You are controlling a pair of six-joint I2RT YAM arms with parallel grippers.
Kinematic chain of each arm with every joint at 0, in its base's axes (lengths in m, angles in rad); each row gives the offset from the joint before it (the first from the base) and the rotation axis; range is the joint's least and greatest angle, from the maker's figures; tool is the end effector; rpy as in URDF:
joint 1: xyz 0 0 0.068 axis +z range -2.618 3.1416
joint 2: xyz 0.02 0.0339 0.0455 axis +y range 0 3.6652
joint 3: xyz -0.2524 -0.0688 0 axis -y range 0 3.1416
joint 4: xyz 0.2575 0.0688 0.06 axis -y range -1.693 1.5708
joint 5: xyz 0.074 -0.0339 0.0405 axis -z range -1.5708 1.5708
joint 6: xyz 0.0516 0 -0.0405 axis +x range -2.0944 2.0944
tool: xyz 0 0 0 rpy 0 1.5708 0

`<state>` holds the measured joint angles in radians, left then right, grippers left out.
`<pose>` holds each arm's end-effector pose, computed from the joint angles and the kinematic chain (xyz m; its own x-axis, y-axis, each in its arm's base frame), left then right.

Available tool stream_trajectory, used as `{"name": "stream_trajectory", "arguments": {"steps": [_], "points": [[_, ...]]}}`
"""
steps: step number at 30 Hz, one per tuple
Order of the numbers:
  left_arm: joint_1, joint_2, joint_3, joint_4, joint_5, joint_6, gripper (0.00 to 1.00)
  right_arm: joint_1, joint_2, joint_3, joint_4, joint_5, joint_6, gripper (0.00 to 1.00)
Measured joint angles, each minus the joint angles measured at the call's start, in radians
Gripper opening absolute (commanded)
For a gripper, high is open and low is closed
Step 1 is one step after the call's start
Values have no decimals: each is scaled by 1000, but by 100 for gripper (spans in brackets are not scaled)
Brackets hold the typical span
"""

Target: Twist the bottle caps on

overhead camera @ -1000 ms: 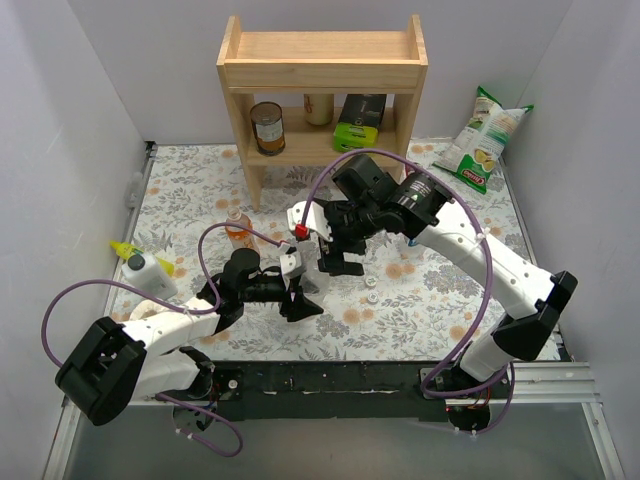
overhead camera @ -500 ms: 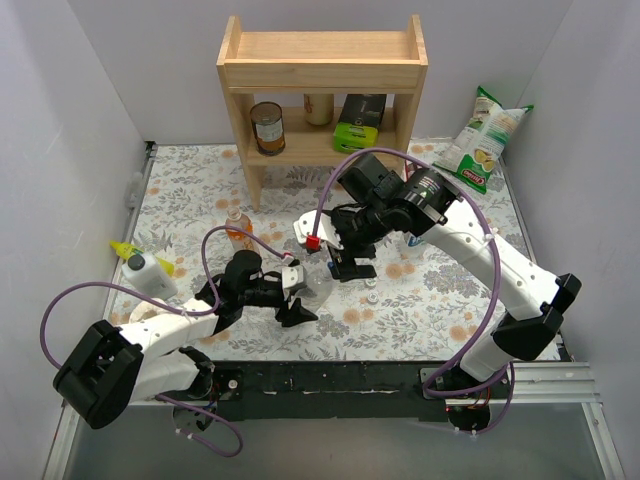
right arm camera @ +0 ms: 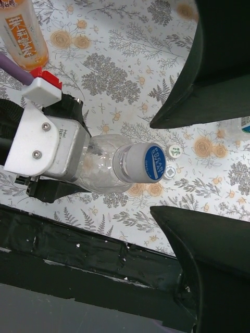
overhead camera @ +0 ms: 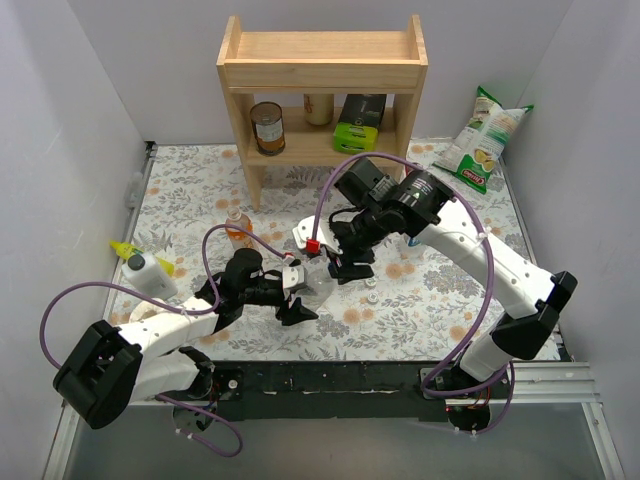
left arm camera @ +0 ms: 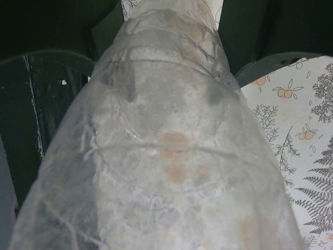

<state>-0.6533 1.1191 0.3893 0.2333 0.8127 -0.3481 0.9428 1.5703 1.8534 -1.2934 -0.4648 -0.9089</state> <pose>0.1662 -0.1744 0.1615 -0.6711 0.2183 -0.7085 0.7404 0.2472 -0.6251 0.1659 0.2679 0.3937 0.3752 -0.6834 -0.6262 -0.9232 -0.3364 -0.1860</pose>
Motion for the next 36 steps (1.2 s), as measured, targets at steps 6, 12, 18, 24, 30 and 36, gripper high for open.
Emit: {"name": "stream_trajectory", "arguments": {"steps": [6, 12, 18, 24, 30, 36], "points": [[0, 0, 3, -1, 1, 1, 0, 0, 14, 0, 0, -14, -7, 54], [0, 1, 3, -2, 5, 4, 0, 0, 24, 0, 2, -23, -8, 35], [0, 2, 3, -5, 3, 15, 0, -1, 24, -3, 3, -26, -11, 28], [0, 1, 5, -24, -48, 35, 0, -1, 28, -19, 12, -5, -11, 26], [-1, 7, 22, -54, -119, 61, 0, 0, 43, -19, 19, 45, -10, 24], [-1, 10, 27, -63, -148, 61, 0, 0, 53, -19, 25, 68, 2, 21]]}}
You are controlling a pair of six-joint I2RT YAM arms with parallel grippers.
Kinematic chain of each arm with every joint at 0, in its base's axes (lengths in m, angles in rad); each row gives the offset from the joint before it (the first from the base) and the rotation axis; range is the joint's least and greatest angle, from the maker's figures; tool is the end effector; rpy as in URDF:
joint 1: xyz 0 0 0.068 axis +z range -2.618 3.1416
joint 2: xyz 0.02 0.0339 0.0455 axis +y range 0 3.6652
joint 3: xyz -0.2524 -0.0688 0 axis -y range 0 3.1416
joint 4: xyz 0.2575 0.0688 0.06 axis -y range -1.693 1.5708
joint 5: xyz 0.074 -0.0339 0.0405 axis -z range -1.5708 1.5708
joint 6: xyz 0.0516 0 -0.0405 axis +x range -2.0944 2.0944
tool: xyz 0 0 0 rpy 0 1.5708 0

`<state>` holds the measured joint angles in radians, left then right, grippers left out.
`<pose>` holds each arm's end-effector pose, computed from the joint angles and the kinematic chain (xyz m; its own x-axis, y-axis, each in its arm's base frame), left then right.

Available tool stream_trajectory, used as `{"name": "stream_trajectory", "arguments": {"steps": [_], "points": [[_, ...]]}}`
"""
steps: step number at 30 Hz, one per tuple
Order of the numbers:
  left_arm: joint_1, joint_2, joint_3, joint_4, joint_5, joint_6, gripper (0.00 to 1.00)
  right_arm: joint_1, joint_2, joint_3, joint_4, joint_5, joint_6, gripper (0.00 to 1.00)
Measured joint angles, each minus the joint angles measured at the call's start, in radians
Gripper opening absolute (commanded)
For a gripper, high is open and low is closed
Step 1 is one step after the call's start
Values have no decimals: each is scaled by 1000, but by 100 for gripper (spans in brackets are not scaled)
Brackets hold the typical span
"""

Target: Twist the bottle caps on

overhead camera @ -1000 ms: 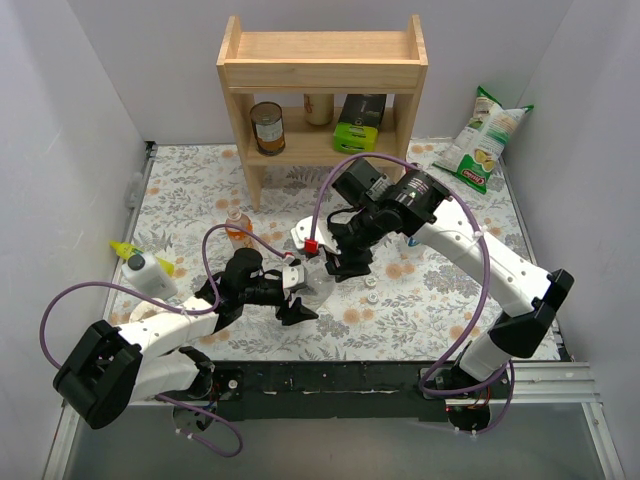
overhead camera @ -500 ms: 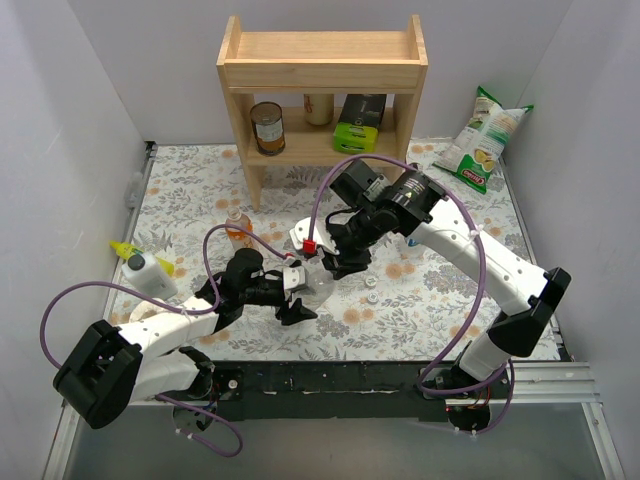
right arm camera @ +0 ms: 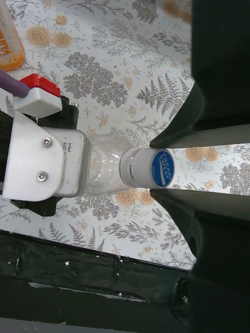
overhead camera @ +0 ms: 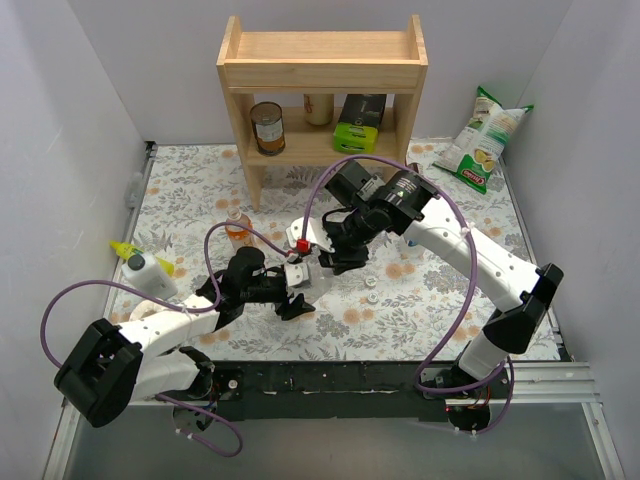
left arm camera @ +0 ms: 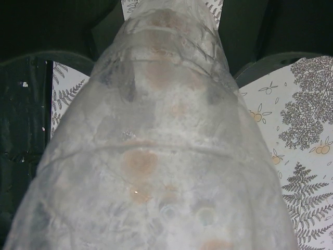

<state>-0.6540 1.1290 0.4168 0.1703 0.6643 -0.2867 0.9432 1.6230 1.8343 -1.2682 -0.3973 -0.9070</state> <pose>0.1746 -0.1739 0.1597 -0.6466 0.2151 -0.7318 0.7458 0.3799 -0.5473 0.1789 0.2806 0.3724 0.3608 -0.7395 -0.5683 -0.9314 -0.3165 -0.1796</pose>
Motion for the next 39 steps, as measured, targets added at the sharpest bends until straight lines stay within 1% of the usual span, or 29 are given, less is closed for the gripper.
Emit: {"name": "stream_trajectory", "arguments": {"steps": [6, 14, 15, 16, 17, 21, 22, 23, 25, 31, 39], "points": [[-1, -3, -3, 0, -34, -10, 0, -4, 11, 0, 14, 9, 48, 21], [-2, -38, -32, 25, -132, -32, 0, -39, 38, 0, 65, -23, 167, 21], [-2, -41, -35, 26, -143, -35, 0, -51, 45, 2, 68, -37, 182, 20], [-2, -43, -38, 30, -154, -39, 0, -64, 55, 7, 69, -54, 199, 15], [-2, -45, -43, 36, -166, -43, 0, -75, 68, 16, 70, -70, 215, 12], [-2, -45, -48, 33, -257, -56, 0, -100, 114, 37, 95, -80, 296, 12], [-2, -45, -48, 31, -276, -57, 0, -105, 120, 39, 101, -80, 315, 7], [-2, -45, -48, 29, -291, -57, 0, -108, 127, 40, 109, -80, 338, 4], [-3, -45, -48, 20, -328, -55, 0, -113, 138, 41, 123, -77, 385, 1], [-7, -45, -47, -4, -386, -40, 0, -119, 164, 40, 148, -50, 524, 1], [-9, -40, -48, -6, -416, -47, 0, -135, 178, 40, 166, -36, 645, 1]]}}
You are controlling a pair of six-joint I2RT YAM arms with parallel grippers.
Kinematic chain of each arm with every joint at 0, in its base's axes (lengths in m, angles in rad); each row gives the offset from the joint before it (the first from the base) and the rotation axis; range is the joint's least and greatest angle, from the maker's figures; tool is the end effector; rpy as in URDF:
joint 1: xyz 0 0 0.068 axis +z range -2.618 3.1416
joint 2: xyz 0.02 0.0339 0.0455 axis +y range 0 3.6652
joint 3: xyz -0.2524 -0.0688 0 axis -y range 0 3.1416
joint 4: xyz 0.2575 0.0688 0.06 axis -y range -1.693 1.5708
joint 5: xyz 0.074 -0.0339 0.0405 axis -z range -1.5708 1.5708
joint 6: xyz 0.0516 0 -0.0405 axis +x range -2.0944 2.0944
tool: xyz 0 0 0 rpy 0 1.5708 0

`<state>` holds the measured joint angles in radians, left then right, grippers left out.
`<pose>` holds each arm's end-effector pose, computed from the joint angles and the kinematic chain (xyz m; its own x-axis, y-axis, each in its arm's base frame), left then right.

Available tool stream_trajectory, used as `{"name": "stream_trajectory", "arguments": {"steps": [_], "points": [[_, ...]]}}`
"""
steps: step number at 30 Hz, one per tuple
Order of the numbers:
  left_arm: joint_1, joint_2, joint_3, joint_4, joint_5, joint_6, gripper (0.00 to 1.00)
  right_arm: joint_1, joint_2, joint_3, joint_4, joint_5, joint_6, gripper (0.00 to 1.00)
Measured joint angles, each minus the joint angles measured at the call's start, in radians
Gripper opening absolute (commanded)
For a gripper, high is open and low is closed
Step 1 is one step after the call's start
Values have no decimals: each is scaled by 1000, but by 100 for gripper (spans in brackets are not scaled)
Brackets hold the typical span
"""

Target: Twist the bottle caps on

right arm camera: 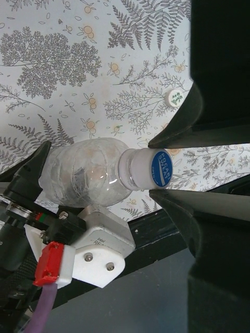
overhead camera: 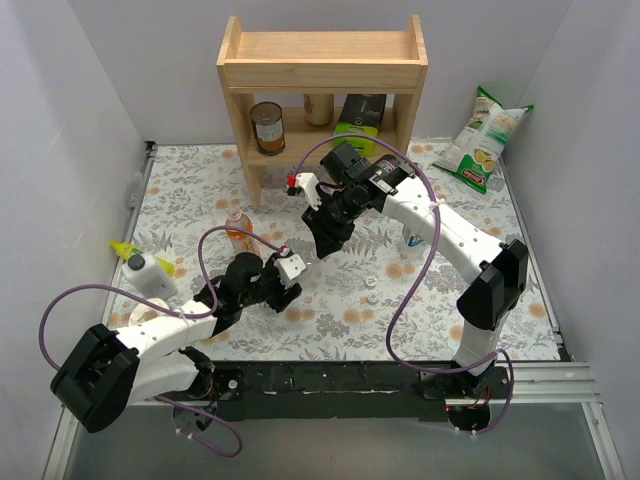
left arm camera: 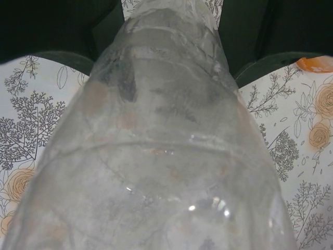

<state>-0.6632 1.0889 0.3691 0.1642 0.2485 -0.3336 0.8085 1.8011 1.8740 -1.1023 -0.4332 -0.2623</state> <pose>0.1825 -0.1587 0.1471 -0.6420 0.0988 -0.7603 0.5833 0.7065 -0.4008 0.2553 0.2987 0.3343 -0.3626 -0.7206 -0.5910 -0.9317 0.2935 0.2138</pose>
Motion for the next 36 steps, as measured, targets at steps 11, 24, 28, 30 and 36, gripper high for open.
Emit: {"name": "stream_trajectory", "arguments": {"steps": [11, 24, 28, 30, 36], "points": [[0, 10, -24, 8, 6, -56, 0, -18, 47, 17, 3, -19, 27, 6], [0, -12, -55, 42, 53, -87, 0, -22, 50, 34, -18, -22, 24, 36], [0, -13, -61, 59, 65, -90, 0, -21, 50, 42, -25, -19, 23, 41], [0, -13, -64, 65, 71, -91, 0, -20, 50, 43, -29, -19, 23, 49], [1, -14, -68, 79, 93, -89, 0, -20, 50, 48, -35, 12, 8, 69]]}}
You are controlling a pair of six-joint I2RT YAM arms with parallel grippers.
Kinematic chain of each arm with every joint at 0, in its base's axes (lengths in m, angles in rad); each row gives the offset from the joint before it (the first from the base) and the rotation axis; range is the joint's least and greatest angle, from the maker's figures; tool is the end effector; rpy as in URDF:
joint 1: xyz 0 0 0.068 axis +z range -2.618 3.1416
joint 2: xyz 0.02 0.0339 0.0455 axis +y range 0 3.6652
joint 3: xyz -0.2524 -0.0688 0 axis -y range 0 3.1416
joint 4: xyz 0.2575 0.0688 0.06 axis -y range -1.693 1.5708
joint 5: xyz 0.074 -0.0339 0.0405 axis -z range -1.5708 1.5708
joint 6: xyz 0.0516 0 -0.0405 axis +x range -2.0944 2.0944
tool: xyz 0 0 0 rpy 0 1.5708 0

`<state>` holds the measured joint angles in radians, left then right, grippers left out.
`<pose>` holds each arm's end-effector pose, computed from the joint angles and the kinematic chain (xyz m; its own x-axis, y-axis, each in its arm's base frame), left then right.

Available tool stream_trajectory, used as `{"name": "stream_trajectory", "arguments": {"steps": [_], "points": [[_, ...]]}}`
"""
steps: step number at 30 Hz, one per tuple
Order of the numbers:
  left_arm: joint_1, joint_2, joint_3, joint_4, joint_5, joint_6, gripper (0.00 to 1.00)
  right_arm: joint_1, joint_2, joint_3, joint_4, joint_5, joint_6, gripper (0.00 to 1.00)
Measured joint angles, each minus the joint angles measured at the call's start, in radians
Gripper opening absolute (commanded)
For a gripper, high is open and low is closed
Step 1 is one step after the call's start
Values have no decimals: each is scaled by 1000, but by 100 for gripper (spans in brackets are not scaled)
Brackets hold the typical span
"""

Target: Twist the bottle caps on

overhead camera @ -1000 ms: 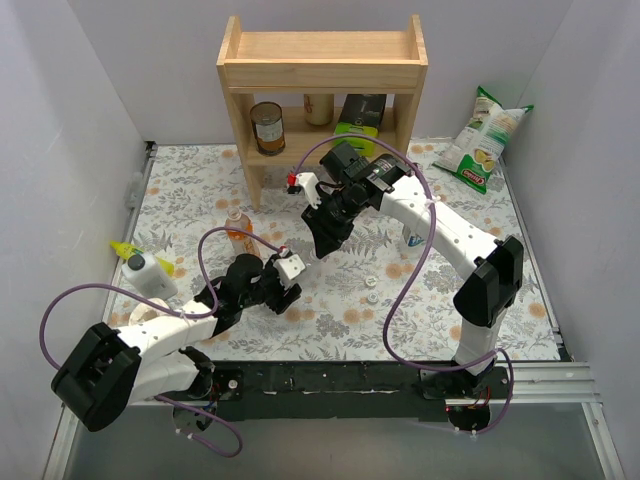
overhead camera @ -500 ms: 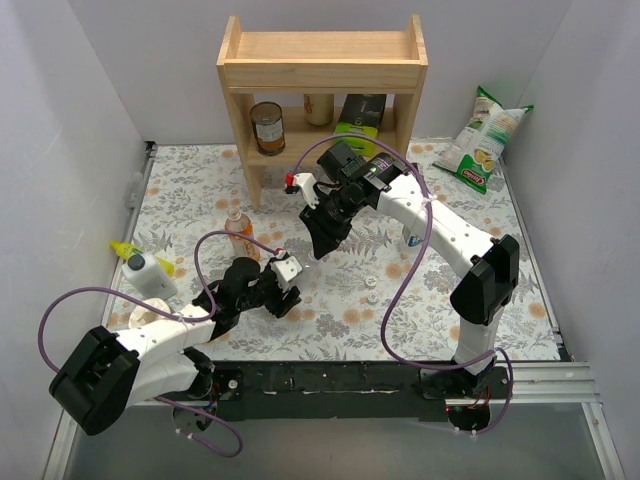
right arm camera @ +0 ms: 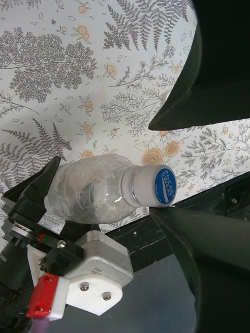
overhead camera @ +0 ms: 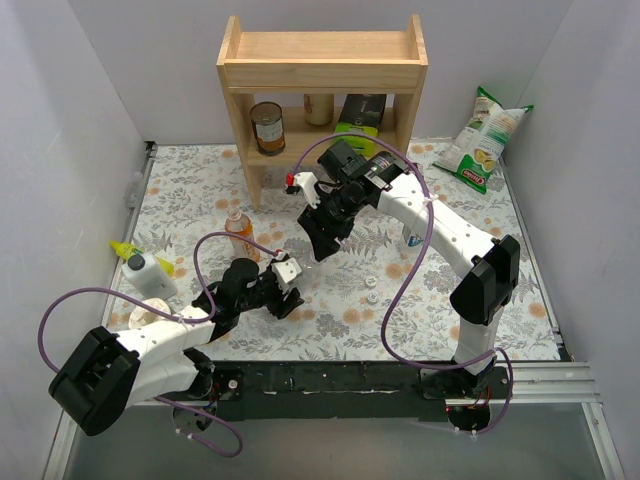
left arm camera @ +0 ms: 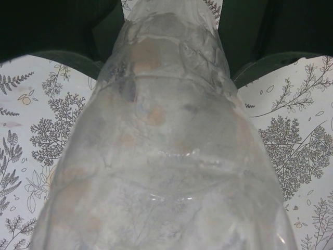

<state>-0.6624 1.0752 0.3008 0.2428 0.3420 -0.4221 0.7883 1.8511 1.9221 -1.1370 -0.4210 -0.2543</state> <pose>0.1720 -0.1561 0.1362 -0.6954 0.0529 -0.7167 0.5727 0.6432 -0.5082 0.2678 0.2992 0.3282 -0.3994 -0.7274 -0.5581 -0.9165 0.3310 0.2245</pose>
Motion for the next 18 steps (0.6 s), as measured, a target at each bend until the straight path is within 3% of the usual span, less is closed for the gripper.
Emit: {"name": "stream_trajectory", "arguments": {"steps": [5, 9, 18], "points": [[0, -3, 0, 5, 15, 3, 0, -1, 0, 5, -6, 7, -11, 73], [0, -8, 0, 10, 34, 5, 0, -2, 0, 17, -16, 0, -21, 93], [6, -24, 0, 46, 144, 24, 0, -28, 1, 125, -60, -108, -141, 95]]}}
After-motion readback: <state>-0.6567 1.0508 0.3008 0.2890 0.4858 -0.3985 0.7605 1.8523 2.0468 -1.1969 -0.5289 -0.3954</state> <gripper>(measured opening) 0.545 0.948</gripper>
